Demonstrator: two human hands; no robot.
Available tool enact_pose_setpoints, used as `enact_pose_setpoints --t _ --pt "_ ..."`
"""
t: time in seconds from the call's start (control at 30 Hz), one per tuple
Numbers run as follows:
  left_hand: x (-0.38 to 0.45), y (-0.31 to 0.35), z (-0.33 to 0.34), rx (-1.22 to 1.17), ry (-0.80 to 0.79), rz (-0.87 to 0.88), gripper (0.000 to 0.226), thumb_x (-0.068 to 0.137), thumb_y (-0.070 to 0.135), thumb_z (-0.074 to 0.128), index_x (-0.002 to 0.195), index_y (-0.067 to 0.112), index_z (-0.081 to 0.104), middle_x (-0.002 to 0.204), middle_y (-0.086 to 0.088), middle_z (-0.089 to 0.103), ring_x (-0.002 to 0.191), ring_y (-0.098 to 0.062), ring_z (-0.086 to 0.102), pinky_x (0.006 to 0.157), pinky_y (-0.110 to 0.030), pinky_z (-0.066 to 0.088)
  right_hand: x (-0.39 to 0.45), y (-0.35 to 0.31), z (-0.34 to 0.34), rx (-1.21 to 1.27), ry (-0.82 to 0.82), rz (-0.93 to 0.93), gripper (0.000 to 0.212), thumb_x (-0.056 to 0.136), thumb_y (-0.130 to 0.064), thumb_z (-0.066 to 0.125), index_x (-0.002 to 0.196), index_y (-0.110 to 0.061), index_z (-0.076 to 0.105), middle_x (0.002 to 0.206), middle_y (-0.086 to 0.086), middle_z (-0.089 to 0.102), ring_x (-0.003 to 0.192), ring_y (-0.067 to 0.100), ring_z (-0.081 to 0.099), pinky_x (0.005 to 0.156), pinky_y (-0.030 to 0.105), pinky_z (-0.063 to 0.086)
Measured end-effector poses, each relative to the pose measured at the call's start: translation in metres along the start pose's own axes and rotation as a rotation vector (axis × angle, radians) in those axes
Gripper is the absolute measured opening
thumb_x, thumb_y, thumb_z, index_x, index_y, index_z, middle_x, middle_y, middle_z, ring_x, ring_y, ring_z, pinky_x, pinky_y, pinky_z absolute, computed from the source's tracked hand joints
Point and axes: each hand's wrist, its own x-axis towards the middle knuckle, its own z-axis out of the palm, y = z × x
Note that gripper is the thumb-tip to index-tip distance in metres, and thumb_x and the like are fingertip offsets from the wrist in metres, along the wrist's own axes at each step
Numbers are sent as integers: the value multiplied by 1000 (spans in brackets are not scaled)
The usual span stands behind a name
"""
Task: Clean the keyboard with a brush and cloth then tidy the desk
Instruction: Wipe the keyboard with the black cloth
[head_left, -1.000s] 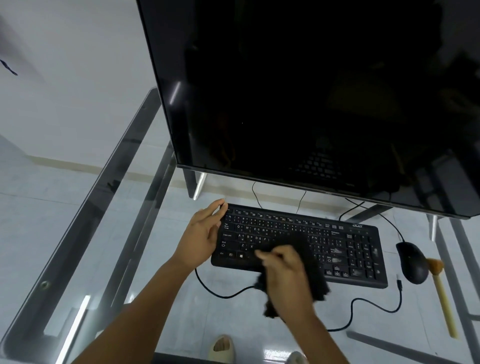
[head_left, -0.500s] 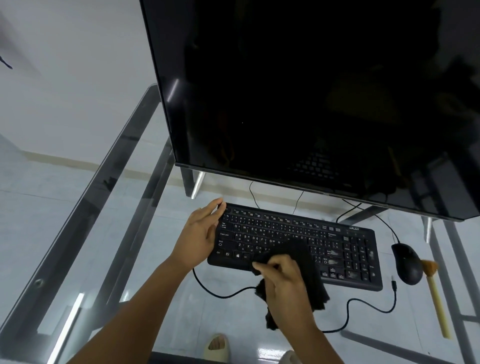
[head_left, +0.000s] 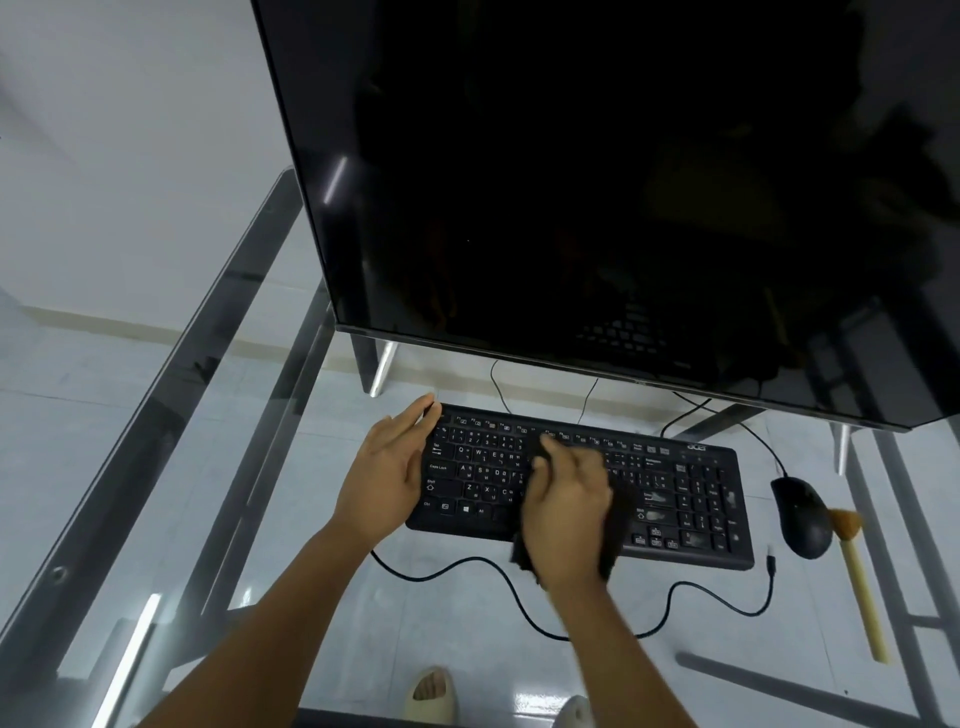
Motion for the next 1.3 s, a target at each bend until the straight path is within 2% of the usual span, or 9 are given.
enact_pose_setpoints --t 0.13,0.2,0.37,0.57,0.7,0.83,0.97,1.13,1.3 --pt "-4 11 -1 -30 15 -63 65 96 10 40 150 35 15 113 14 52 109 -14 47 92 -34 45 -20 -52 40 -28 -128 -305 38 82 -6 69 118 -14 67 103 7 60 89 25 56 77 36 44" --pt "-5 11 -2 -24 13 -60 69 97 12 38 149 41 4 121 12 54 112 -11 45 92 -28 42 0 -47 37 -47 -198 -415 37 80 -3 65 116 -15 68 101 6 61 89 26 58 76 37 46" --pt "-4 11 -1 4 21 -87 63 99 18 36 151 34 5 143 18 43 129 -15 39 104 -37 42 36 -10 17 -58 -19 31 24 91 -7 60 112 -12 71 108 11 61 92 26 60 87 36 43" --pt "-5 10 -2 28 16 -64 70 97 11 38 151 33 -2 134 4 52 120 -13 45 96 -32 45 14 -81 51 19 -360 -247 32 95 -13 49 123 -20 61 114 1 53 107 23 47 86 20 26" --pt "-6 9 -1 33 2 -89 66 97 21 35 150 34 -3 147 9 40 134 -16 35 106 -38 40 30 -29 26 -6 -187 -226 31 87 -1 60 113 -15 71 102 8 60 87 26 59 81 40 54" --pt "-6 6 2 61 -7 -120 64 98 25 34 150 37 -1 143 7 45 136 -23 34 105 -46 41 26 -26 21 -45 -101 -44 29 89 -2 61 116 -10 69 105 12 59 91 26 56 85 36 46" --pt "-9 9 1 50 -5 -96 69 96 16 36 151 35 0 132 6 53 129 -19 40 102 -41 42 -1 -65 39 19 -282 -287 36 90 -7 57 124 -19 61 111 0 53 100 21 49 85 27 32" --pt "-8 7 0 34 -33 -97 59 95 35 26 151 36 5 135 4 53 131 -25 38 105 -47 39 -39 -30 8 -3 -403 -544 43 82 -8 64 121 -26 59 104 -2 53 94 13 43 78 32 50" --pt "-8 5 2 62 -41 -118 59 95 30 23 150 39 5 140 7 49 133 -25 36 105 -47 39 19 -13 13 -6 -215 -182 35 89 -1 60 120 -13 67 105 7 56 94 23 53 87 39 51"
